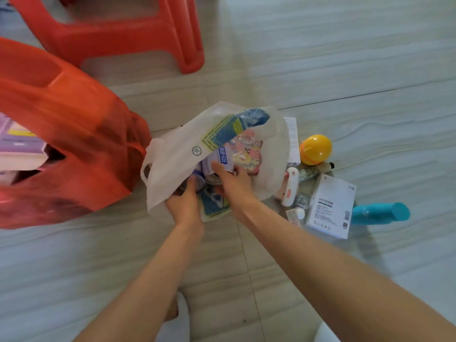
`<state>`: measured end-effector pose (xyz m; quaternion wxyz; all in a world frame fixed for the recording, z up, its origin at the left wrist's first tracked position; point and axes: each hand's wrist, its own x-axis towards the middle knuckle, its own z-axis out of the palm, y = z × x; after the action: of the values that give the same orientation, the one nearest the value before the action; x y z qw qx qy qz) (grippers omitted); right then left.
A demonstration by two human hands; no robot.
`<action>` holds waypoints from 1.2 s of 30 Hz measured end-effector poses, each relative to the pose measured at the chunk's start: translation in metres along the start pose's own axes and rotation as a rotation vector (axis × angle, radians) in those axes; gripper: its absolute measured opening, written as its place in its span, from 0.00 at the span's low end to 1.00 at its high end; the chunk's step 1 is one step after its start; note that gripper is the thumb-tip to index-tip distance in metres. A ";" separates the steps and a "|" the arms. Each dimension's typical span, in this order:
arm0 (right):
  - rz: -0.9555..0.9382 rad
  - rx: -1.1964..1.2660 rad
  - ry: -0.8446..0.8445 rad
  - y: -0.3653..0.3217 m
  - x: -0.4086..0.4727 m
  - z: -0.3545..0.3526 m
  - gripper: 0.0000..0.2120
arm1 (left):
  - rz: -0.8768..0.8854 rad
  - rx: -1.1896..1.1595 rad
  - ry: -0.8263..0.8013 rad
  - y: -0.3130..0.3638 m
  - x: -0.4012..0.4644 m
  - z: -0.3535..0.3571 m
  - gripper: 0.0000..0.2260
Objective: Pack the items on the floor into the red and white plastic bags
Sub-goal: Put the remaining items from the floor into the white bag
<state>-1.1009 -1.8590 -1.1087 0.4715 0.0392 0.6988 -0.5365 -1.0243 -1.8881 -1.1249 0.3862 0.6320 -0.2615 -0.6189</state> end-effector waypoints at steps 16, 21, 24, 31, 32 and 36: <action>-0.201 -0.470 -0.175 0.001 -0.045 -0.008 0.19 | 1.074 0.986 -0.198 0.055 -0.031 -0.057 0.15; -0.430 -0.892 -0.160 0.000 -0.042 -0.026 0.21 | 0.996 1.470 -0.209 0.084 0.004 -0.027 0.35; -0.512 -1.169 -0.178 0.001 -0.036 -0.037 0.23 | 0.951 1.411 -0.223 0.101 0.016 -0.024 0.27; -0.559 -1.454 -0.223 0.006 -0.035 -0.076 0.23 | 1.107 1.299 -0.118 0.131 0.004 -0.042 0.19; -0.577 -1.512 -0.249 0.004 -0.038 -0.085 0.22 | 1.180 1.323 -0.166 0.126 0.000 -0.043 0.20; -0.523 -1.557 -0.205 -0.006 -0.057 -0.128 0.22 | 1.447 1.365 -0.281 0.095 -0.028 -0.034 0.19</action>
<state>-1.1520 -1.7354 -1.0674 0.2850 -0.5114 0.8107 0.0077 -0.9794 -1.9133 -1.0341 0.1901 0.3287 -0.9249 -0.0220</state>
